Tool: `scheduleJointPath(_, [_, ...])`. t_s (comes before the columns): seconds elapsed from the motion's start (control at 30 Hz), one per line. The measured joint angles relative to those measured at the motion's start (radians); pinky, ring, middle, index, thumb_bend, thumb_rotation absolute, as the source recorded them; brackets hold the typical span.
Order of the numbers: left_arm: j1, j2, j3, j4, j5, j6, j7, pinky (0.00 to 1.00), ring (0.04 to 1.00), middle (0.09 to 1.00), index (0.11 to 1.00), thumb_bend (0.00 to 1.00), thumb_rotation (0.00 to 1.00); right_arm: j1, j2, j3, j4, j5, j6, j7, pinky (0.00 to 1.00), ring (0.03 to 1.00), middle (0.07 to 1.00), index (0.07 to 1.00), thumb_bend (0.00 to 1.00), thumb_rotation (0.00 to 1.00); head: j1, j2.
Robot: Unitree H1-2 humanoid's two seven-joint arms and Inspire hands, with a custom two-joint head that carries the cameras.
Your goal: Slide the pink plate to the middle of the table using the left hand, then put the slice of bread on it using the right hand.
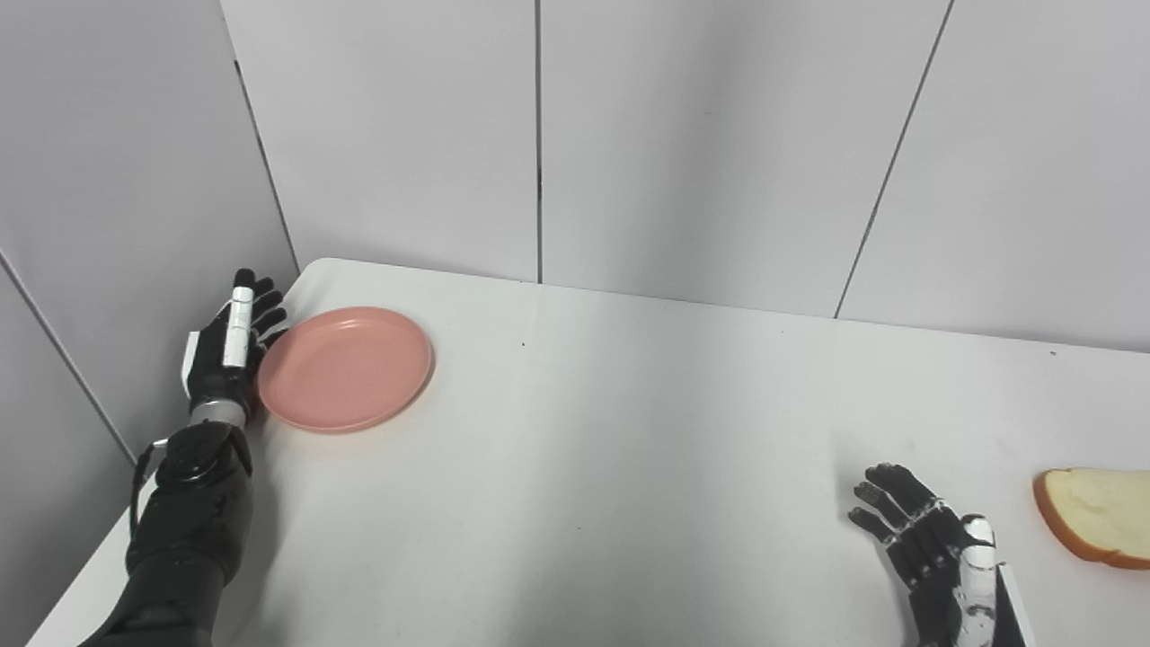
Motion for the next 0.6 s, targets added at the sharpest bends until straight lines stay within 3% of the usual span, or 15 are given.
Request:
scheduleJointPath(0.3, [0.0,-0.013,-0.011,0.015,-0.004,-0.03,-0.014,0.73,0.8,0.787,0.728,0.94,0.86,0.008,-0.003,-0.004,-0.005,0.005,0.004,-0.002,0.77,0.799,0.792,0.744,0.69,1.0,-0.011,-0.005])
scheduleJointPath(0.6, [-0.007,-0.057,-0.047,0.0,0.0,-0.035,-0.047,0.76,0.838,0.837,0.767,0.94,0.85,0.011,-0.001,-0.003,-0.011,0.001,0.005,-0.003,0.75,0.783,0.785,0.741,0.71,1.0,-0.021,0.0])
